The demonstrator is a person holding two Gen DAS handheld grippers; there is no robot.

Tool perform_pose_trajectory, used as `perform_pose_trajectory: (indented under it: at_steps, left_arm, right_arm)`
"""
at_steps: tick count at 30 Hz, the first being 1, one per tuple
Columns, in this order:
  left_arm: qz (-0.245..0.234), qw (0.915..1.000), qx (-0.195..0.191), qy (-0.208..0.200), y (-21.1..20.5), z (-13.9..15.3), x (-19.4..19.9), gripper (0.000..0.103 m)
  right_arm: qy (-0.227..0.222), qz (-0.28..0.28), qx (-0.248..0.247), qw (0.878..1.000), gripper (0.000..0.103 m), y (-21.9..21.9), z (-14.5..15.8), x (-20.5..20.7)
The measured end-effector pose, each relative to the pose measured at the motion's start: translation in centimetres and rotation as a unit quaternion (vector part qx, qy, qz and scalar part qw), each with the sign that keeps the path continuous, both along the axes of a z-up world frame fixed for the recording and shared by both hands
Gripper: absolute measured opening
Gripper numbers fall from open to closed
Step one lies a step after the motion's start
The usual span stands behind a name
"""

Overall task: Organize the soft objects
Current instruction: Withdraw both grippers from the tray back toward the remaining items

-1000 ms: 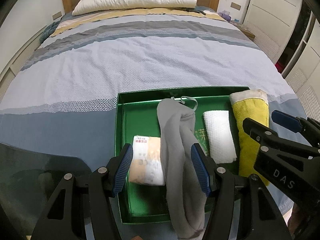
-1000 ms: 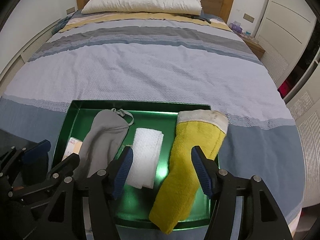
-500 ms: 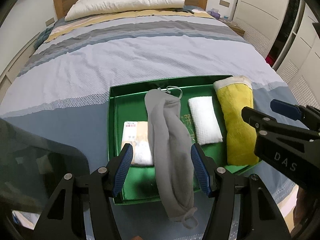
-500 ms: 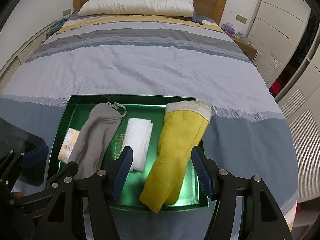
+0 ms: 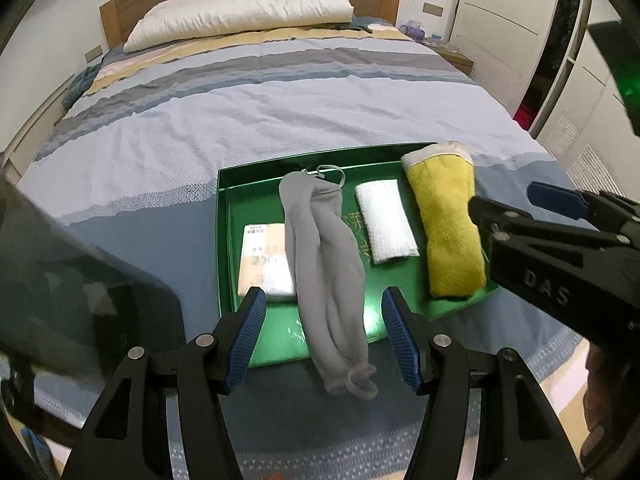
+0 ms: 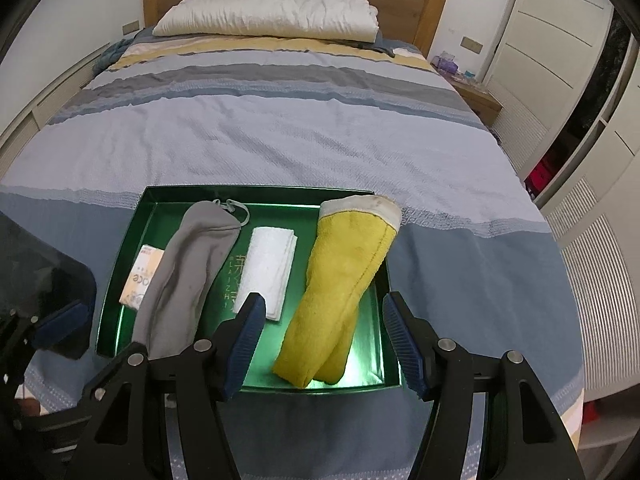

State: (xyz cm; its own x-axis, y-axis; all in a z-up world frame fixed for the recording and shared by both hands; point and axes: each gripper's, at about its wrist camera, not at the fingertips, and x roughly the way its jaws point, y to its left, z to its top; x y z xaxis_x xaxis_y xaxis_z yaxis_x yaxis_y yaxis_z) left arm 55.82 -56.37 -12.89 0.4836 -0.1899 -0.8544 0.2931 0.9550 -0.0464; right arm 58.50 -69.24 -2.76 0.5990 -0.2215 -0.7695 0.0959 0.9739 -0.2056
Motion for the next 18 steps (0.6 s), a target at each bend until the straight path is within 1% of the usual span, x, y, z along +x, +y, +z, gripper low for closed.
perform_pose_trajectory:
  at_steps: [4, 8, 12, 15, 18]
  left_arm:
    - [-0.005, 1.0000, -0.006, -0.001, 0.7, 0.8, -1.8, 0.054]
    - [-0.008, 0.9998, -0.019, -0.007, 2.4, 2.1, -4.6, 0.054]
    - [-0.010, 0.9995, -0.021, -0.019, 4.9, 3.5, -7.7, 0.054]
    - [-0.010, 0.9992, -0.021, -0.031, 6.5, 4.5, -9.5, 0.054]
    - [-0.013, 0.9987, -0.028, -0.041, 8.3, 5.7, -10.9, 0.054]
  right_arm:
    - [-0.010, -0.010, 0.003, 1.000, 0.063, 0.1, 0.7, -1.0]
    - [-0.026, -0.022, -0.002, 0.999, 0.064, 0.6, 1.4, -3.0]
    - [-0.042, -0.021, -0.010, 0.999, 0.064, 2.3, 1.7, -6.2]
    - [-0.044, -0.014, -0.008, 0.999, 0.064, 4.0, 1.8, -8.7]
    - [-0.052, -0.003, -0.009, 0.999, 0.064, 5.9, 2.6, -11.1]
